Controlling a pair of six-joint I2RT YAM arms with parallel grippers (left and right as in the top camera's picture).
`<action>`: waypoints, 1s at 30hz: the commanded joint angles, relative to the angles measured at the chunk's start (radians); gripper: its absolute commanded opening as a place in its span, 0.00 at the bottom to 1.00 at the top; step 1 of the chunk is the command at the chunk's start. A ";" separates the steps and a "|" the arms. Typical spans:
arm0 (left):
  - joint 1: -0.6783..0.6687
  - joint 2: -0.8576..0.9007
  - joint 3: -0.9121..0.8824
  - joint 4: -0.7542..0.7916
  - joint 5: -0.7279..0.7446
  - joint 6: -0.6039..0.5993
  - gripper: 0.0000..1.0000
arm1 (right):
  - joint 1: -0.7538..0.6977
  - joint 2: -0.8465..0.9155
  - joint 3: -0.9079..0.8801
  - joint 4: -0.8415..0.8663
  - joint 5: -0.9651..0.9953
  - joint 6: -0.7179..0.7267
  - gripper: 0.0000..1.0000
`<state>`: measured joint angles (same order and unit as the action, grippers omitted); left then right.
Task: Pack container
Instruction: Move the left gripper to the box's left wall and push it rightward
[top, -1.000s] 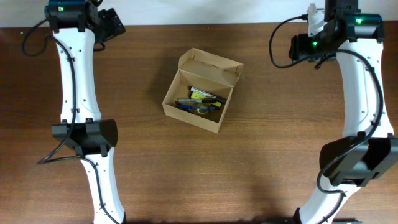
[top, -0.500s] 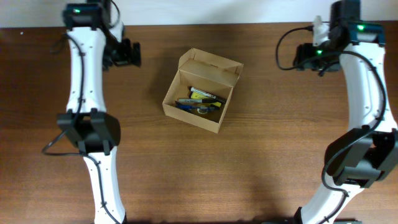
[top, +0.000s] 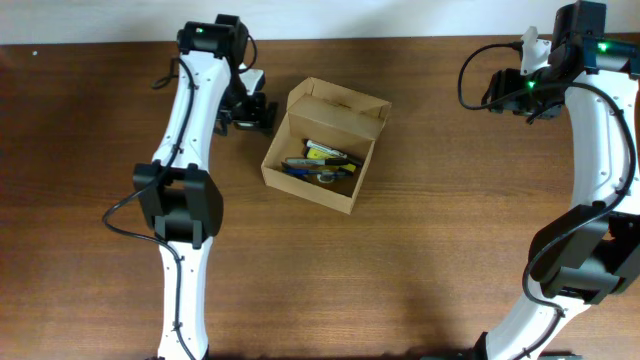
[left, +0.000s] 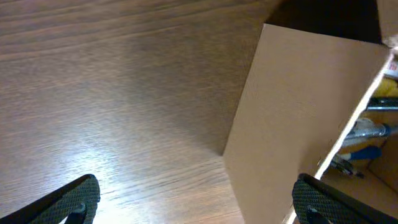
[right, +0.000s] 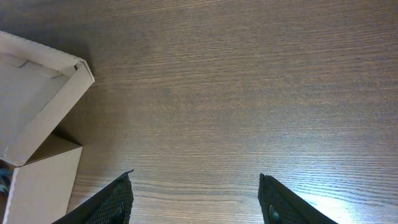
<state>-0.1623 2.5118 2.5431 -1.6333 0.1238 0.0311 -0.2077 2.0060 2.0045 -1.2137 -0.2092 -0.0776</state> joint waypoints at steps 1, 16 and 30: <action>-0.016 -0.008 -0.010 -0.014 0.015 0.023 1.00 | 0.004 0.001 -0.008 0.006 -0.019 0.008 0.65; -0.051 -0.008 -0.011 -0.038 0.009 0.007 1.00 | 0.004 0.021 -0.010 0.001 -0.020 0.008 0.65; -0.011 -0.008 -0.011 0.111 -0.046 -0.024 1.00 | 0.070 0.169 -0.031 0.003 -0.061 0.020 0.56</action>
<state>-0.1917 2.5118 2.5423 -1.5383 0.0906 0.0181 -0.1726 2.1418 1.9865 -1.2129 -0.2489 -0.0647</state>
